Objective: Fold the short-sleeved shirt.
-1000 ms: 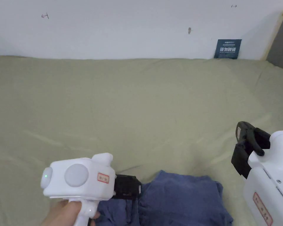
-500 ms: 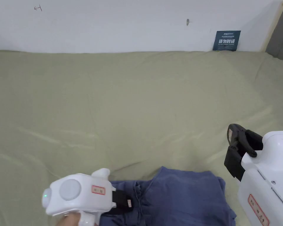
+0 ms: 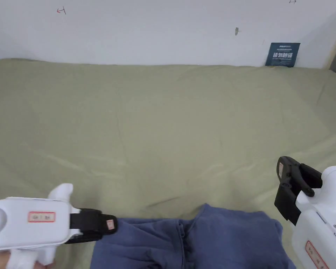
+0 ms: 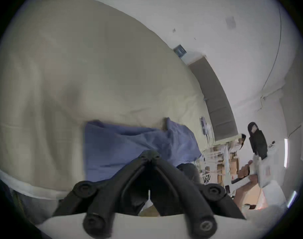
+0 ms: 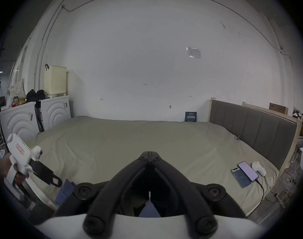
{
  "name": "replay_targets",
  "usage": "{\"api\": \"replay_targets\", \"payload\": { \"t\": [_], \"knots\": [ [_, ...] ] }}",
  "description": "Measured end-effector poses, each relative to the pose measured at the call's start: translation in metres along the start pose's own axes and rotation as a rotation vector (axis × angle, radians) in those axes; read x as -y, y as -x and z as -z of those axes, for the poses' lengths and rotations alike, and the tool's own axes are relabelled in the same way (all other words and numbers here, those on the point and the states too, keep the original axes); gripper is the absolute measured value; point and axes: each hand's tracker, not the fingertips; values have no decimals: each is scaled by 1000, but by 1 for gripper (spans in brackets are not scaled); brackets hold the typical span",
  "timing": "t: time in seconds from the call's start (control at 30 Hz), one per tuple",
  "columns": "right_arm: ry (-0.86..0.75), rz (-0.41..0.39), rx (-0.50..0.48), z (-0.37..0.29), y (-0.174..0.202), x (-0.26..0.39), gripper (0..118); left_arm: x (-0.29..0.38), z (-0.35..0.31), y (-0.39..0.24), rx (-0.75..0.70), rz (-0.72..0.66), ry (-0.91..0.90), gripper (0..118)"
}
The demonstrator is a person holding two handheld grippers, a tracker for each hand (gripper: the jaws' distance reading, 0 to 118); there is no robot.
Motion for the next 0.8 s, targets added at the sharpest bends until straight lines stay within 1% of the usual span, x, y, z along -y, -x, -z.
{"api": "replay_targets", "payload": {
  "t": [0.07, 0.1, 0.13, 0.17, 0.2, 0.23, 0.27, 0.37, 0.43, 0.5, 0.53, 0.57, 0.6, 0.63, 0.67, 0.7, 0.73, 0.77, 0.8],
  "knots": [
    [2, -2, -5, 2, 4, 1, 0, 0, -8, 25, -23, -15, 0, 0],
    [4, -5, -10, 3, 6, 1, 0, -1, -5, 35, -19, -27, 13, 0],
    [6, -9, -9, 4, 9, 2, 0, 0, -1, 43, 18, -46, 33, 0],
    [8, -10, -10, 4, 10, 2, 0, 1, 4, 49, 62, -83, 45, 12],
    [11, -10, -16, 3, 13, 2, 0, 2, 10, 55, 96, -108, 64, 45],
    [14, -10, -17, 3, 14, 2, 0, 3, 18, 59, 135, -126, 84, 89],
    [16, -12, -20, 4, 14, 3, 0, 4, 28, 61, 141, -136, 110, 118],
    [15, -11, -32, 4, 13, 4, 0, -8, 45, 79, 156, -152, 106, 118],
    [18, -17, -27, 7, 12, 4, 0, -2, 60, 80, 232, -172, 163, 118],
    [13, -16, -17, 7, 12, 4, 0, -1, 72, 79, 301, -191, 166, 117],
    [10, -16, -11, 8, 11, 3, 0, 2, 78, 76, 338, -202, 164, 115],
    [8, -16, -7, 8, 9, 2, 0, 1, 84, 75, 368, -225, 171, 108],
    [6, -14, -4, 8, 12, -1, 0, 2, 92, 75, 352, -267, 163, 98],
    [4, -12, 0, 8, 11, -2, 0, 2, 98, 74, 364, -262, 170, 79],
    [3, -12, 3, 8, 11, -2, 0, 0, 112, 88, 350, -261, 174, 38],
    [3, -14, 5, 8, 10, -2, 0, 1, 119, 88, 271, -239, 209, 16],
    [1, -16, 9, 7, 8, -2, 0, 1, 126, 87, 184, -199, 226, 16],
    [2, -16, 10, 6, 6, -3, 0, 5, 126, 81, 202, -191, 225, 16],
    [2, -18, 11, 5, 5, -4, 0, 3, 121, 78, 268, -234, 211, 14]
  ]
}}
